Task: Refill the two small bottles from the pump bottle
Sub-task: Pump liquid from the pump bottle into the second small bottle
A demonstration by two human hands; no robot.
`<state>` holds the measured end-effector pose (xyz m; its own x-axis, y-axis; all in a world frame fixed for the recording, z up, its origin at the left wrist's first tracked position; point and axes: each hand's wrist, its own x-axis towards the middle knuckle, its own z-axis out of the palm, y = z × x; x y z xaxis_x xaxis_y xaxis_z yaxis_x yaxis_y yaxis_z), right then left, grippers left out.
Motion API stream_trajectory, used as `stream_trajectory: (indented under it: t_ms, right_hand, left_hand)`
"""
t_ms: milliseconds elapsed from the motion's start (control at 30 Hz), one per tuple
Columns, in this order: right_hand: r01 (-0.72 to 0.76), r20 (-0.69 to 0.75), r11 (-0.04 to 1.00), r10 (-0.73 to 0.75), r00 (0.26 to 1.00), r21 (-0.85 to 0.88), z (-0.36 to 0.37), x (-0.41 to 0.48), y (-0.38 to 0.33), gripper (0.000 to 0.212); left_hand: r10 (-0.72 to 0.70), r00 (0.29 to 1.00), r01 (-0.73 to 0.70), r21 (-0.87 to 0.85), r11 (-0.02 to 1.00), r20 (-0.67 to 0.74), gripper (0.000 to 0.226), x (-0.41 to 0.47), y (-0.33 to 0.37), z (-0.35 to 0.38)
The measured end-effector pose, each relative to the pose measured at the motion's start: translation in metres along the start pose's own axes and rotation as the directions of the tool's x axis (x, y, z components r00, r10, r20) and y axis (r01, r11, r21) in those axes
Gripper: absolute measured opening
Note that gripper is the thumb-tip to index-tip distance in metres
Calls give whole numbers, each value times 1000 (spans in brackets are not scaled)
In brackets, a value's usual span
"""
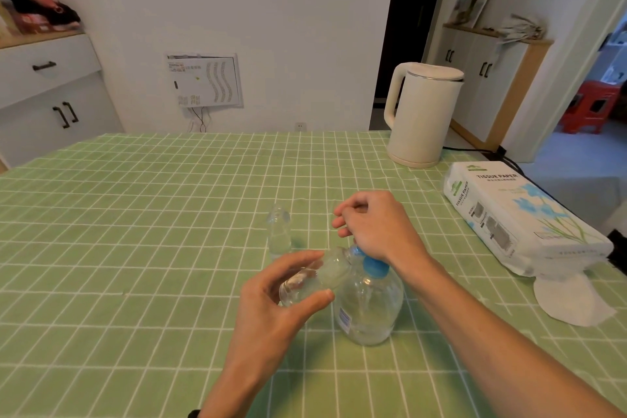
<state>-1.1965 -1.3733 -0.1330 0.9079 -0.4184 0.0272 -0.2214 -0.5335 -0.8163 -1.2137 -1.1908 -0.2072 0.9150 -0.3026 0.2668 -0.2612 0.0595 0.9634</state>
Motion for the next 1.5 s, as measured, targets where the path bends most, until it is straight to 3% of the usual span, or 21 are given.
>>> stream_trajectory:
  t_ms: [433, 867, 1200, 1500]
  right_hand:
    - [72, -63, 995, -77, 995, -72, -7, -4, -13, 22]
    - [33, -6, 999, -33, 999, -23, -2, -2, -2, 25]
    - [88, -26, 984, -94, 995, -157, -7, -3, -13, 21]
    - [46, -15, 999, -46, 999, -15, 0, 0, 2, 26]
  left_hand:
    - [12, 1000, -13, 17, 1000, 3, 48, 1, 6, 0]
    - [-23, 1000, 22, 11, 1000, 3, 49, -1, -4, -1]
    - [-16, 1000, 16, 0, 1000, 13, 49, 1, 5, -1]
    - [-9, 1000, 10, -14, 1000, 24, 47, 0, -4, -2]
